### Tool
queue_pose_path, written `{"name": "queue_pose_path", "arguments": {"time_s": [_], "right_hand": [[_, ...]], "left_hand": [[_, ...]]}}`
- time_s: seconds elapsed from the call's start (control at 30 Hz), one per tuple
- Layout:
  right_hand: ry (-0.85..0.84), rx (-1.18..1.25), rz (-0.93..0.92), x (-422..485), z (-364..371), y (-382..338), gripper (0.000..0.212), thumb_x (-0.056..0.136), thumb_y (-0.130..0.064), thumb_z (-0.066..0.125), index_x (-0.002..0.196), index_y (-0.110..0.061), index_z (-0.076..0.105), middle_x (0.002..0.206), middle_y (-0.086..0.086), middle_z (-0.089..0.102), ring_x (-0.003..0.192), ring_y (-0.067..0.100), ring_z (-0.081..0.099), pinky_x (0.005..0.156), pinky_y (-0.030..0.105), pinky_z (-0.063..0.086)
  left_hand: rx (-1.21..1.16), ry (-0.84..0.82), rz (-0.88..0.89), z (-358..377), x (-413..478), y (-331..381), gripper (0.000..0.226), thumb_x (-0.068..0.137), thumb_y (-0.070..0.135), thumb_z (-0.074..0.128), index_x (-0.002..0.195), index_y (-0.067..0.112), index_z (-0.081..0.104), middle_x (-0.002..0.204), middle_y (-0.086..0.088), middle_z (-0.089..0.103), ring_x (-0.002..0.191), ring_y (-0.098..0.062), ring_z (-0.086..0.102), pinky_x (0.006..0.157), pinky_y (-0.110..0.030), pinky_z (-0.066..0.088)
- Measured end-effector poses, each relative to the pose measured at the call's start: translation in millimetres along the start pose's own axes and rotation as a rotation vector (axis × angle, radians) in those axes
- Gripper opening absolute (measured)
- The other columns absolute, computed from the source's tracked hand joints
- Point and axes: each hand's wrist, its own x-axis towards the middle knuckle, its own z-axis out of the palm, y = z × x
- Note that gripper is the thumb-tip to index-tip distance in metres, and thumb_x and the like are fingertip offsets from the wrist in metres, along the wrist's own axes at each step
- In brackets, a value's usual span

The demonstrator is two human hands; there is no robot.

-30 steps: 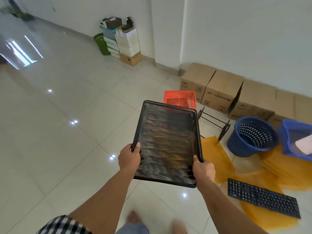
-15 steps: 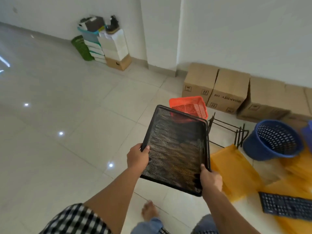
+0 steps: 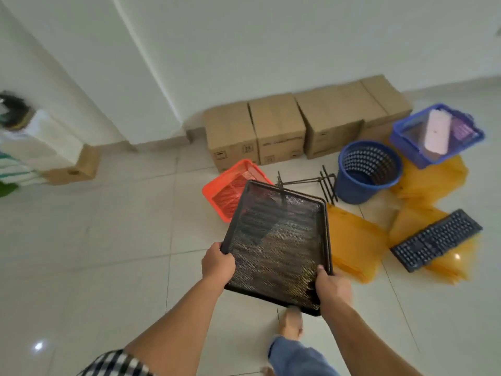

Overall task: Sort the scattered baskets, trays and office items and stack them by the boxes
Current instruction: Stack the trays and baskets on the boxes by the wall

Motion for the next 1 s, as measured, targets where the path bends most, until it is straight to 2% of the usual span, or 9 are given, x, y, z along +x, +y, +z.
{"name": "queue_pose_path", "arguments": {"time_s": [0.1,0.23,0.27,0.33,0.4,0.53,0.67,0.87,1.0], "right_hand": [[0.041,0.023,0.083,21.2,3.5,-2.8,0.038,0.100,-0.042,0.056,0.096,-0.007,0.070,0.083,0.014,0.070,0.080,0.033,0.068,0.077,0.040,0.056],[0.081,0.064,0.188,50.9,9.2,-2.8,0.038,0.100,-0.041,0.056,0.086,-0.007,0.067,0.072,0.008,0.065,0.065,0.024,0.062,0.056,0.030,0.047],[0.087,0.068,0.209,57.4,11.0,-1.8,0.037,0.100,-0.040,0.056,0.083,-0.009,0.065,0.071,0.007,0.064,0.065,0.024,0.062,0.056,0.030,0.047],[0.091,0.096,0.261,71.1,16.3,1.8,0.034,0.098,-0.040,0.057,0.084,-0.011,0.064,0.076,0.008,0.066,0.072,0.028,0.065,0.069,0.038,0.057],[0.104,0.123,0.314,83.5,21.5,6.7,0.032,0.098,-0.040,0.057,0.086,-0.011,0.065,0.079,0.009,0.066,0.077,0.031,0.066,0.079,0.043,0.059],[0.131,0.113,0.400,110.4,31.6,22.0,0.035,0.100,-0.040,0.055,0.091,-0.007,0.064,0.079,0.008,0.062,0.078,0.031,0.064,0.075,0.038,0.057],[0.151,0.109,0.459,136.8,43.7,34.1,0.033,0.102,-0.037,0.052,0.089,-0.008,0.061,0.080,0.009,0.062,0.073,0.027,0.062,0.068,0.034,0.053],[0.146,0.027,0.479,191.0,79.7,52.3,0.039,0.105,-0.039,0.047,0.099,-0.004,0.063,0.088,0.012,0.065,0.082,0.031,0.065,0.081,0.042,0.059],[0.154,-0.005,0.449,243.0,115.3,74.0,0.040,0.105,-0.040,0.046,0.110,-0.005,0.065,0.102,0.015,0.068,0.095,0.035,0.065,0.089,0.042,0.055]], "left_hand": [[0.103,-0.134,-0.003,18.0,30.5,17.1,0.022,0.093,0.009,0.050,0.113,0.017,0.057,0.101,-0.005,0.064,0.083,-0.020,0.060,0.061,-0.030,0.043],[0.208,-0.202,-0.013,47.6,65.5,43.1,0.031,0.092,0.006,0.049,0.123,0.007,0.055,0.118,-0.016,0.063,0.107,-0.035,0.060,0.089,-0.037,0.050],[0.233,-0.217,-0.016,56.1,72.9,47.0,0.033,0.092,0.005,0.050,0.124,0.006,0.056,0.120,-0.018,0.063,0.111,-0.036,0.060,0.094,-0.040,0.050],[0.282,-0.259,-0.015,72.2,89.0,53.2,0.033,0.092,0.004,0.050,0.124,0.005,0.057,0.120,-0.019,0.064,0.111,-0.037,0.060,0.096,-0.041,0.050],[0.331,-0.300,0.000,88.5,106.4,57.1,0.033,0.092,0.005,0.052,0.124,0.004,0.060,0.120,-0.020,0.065,0.111,-0.037,0.060,0.095,-0.040,0.050],[0.385,-0.375,0.020,123.0,138.1,55.0,0.033,0.094,0.008,0.056,0.126,0.008,0.061,0.121,-0.016,0.066,0.111,-0.035,0.061,0.099,-0.042,0.050],[0.440,-0.427,0.009,157.9,168.2,45.1,0.031,0.095,0.010,0.058,0.125,0.010,0.063,0.119,-0.015,0.066,0.109,-0.035,0.061,0.099,-0.045,0.051],[0.481,-0.455,-0.020,210.1,222.1,16.3,0.031,0.095,0.009,0.060,0.126,0.011,0.062,0.112,-0.009,0.065,0.100,-0.027,0.061,0.084,-0.036,0.050],[0.533,-0.399,0.001,254.6,263.4,-10.2,0.036,0.093,0.010,0.065,0.129,0.007,0.061,0.121,-0.015,0.066,0.110,-0.033,0.062,0.079,-0.031,0.046]]}}
